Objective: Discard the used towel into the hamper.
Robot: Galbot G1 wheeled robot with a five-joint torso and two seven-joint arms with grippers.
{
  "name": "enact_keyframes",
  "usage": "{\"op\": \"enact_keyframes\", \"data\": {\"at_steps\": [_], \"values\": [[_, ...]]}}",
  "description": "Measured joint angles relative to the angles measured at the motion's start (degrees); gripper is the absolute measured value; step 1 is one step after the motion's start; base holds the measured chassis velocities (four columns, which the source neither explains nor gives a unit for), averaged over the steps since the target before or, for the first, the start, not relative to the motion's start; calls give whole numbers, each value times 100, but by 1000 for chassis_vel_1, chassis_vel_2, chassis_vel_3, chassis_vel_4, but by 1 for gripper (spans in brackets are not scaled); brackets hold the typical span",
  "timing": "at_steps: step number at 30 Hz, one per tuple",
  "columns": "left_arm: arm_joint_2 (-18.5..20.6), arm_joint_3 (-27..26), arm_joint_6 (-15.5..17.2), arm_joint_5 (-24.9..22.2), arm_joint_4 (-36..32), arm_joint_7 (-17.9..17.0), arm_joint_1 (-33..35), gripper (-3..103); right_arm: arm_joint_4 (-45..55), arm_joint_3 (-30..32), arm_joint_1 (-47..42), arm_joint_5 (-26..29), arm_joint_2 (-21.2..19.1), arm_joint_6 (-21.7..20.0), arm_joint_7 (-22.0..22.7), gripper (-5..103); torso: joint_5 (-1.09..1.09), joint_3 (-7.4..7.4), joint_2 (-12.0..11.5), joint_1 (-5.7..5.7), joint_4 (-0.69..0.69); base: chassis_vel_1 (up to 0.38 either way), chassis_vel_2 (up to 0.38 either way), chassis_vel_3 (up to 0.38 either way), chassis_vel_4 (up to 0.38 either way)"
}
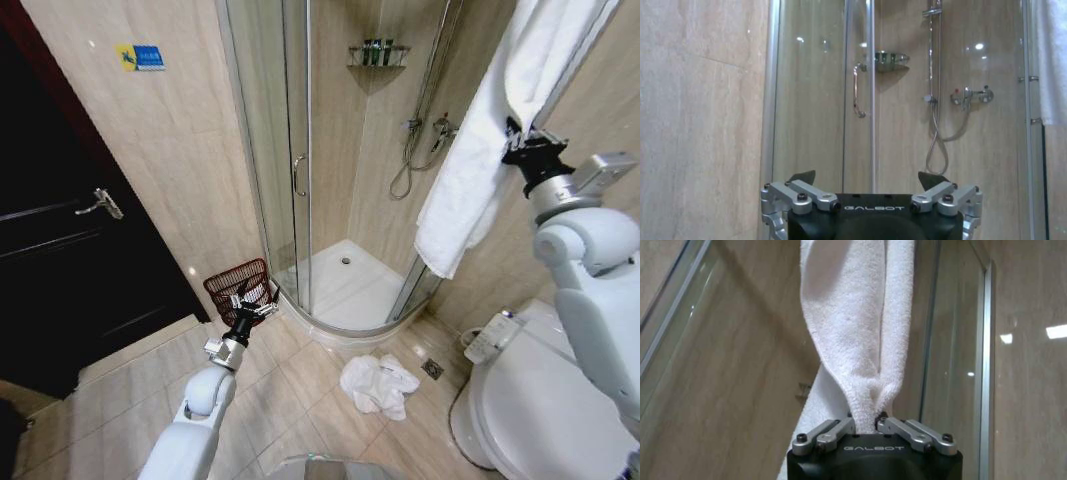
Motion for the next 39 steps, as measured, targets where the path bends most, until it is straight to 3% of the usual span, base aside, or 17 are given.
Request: {"op": "enact_keyframes", "data": {"at_steps": [23, 39], "values": [[-46, -18, -15, 81, -163, -5, 155, 100, 462, 799, -1785, -278, 363, 281, -244, 7, -1, 0, 0, 0, 0, 0, 0, 0, 0], [-54, -94, -189, 93, -191, -12, 351, 100, 839, 874, -2646, -549, 1150, 503, -332, 7, -2, 0, 0, 0, 1, 0, 0, 0, 0]]}}
